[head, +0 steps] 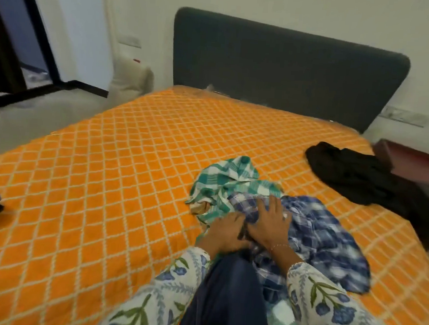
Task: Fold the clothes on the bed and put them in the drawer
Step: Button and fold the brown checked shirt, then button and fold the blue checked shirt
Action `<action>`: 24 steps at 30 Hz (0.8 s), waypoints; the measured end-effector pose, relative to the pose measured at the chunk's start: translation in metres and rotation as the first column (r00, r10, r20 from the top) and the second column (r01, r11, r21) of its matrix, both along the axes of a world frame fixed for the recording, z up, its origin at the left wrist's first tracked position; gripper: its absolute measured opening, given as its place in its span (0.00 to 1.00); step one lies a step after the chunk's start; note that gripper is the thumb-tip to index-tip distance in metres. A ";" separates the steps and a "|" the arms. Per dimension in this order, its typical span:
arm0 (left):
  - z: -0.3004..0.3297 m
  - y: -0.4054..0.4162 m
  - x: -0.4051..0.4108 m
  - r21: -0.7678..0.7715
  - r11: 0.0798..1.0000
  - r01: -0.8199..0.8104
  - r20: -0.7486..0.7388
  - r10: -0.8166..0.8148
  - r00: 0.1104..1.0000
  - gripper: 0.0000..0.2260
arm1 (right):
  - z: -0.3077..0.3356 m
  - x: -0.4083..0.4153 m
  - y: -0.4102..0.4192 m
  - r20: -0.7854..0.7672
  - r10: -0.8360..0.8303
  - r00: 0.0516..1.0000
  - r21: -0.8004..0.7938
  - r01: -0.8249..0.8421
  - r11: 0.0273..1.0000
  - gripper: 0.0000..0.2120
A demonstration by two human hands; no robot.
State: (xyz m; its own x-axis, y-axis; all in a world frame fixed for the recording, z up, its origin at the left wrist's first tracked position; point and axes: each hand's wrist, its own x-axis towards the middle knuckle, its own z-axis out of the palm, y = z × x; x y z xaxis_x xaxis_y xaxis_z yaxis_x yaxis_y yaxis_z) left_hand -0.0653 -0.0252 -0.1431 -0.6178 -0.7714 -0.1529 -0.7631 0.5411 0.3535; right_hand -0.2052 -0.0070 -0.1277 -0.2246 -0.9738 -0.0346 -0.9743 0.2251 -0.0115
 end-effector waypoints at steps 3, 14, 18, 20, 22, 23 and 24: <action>-0.017 0.001 -0.027 0.076 0.997 0.018 0.006 -0.018 1.000 0.38 | -0.021 -0.013 0.000 0.185 -0.170 0.968 0.107 0.152 0.983 0.37; -0.023 -0.042 -0.021 0.201 0.955 -0.220 -0.549 0.296 0.782 0.52 | 0.006 0.025 -0.028 0.522 0.176 0.834 -0.460 0.101 0.882 0.13; 0.031 -0.054 0.011 0.317 0.928 -0.198 -0.773 0.373 0.513 0.35 | 0.061 0.061 -0.044 0.699 0.405 0.590 -0.552 0.085 0.829 0.15; 0.059 -0.058 0.032 0.395 0.880 -0.263 -0.806 0.470 0.360 0.24 | 0.078 0.075 -0.056 0.765 0.472 0.437 -0.531 0.013 0.848 0.20; 0.081 -0.065 0.058 0.463 0.799 -0.384 -0.787 0.569 0.237 0.16 | 0.082 0.081 -0.066 0.732 0.513 0.448 -0.490 -0.177 0.854 0.36; 0.094 -0.068 0.075 0.485 0.771 -0.413 -0.776 0.597 0.202 0.15 | 0.082 0.084 -0.070 0.675 0.524 0.520 -0.456 -0.264 0.850 0.44; 0.103 -0.072 0.087 0.510 0.751 -0.419 -0.759 0.623 0.191 0.14 | 0.076 0.080 -0.072 0.620 0.498 0.607 -0.399 -0.302 0.866 0.51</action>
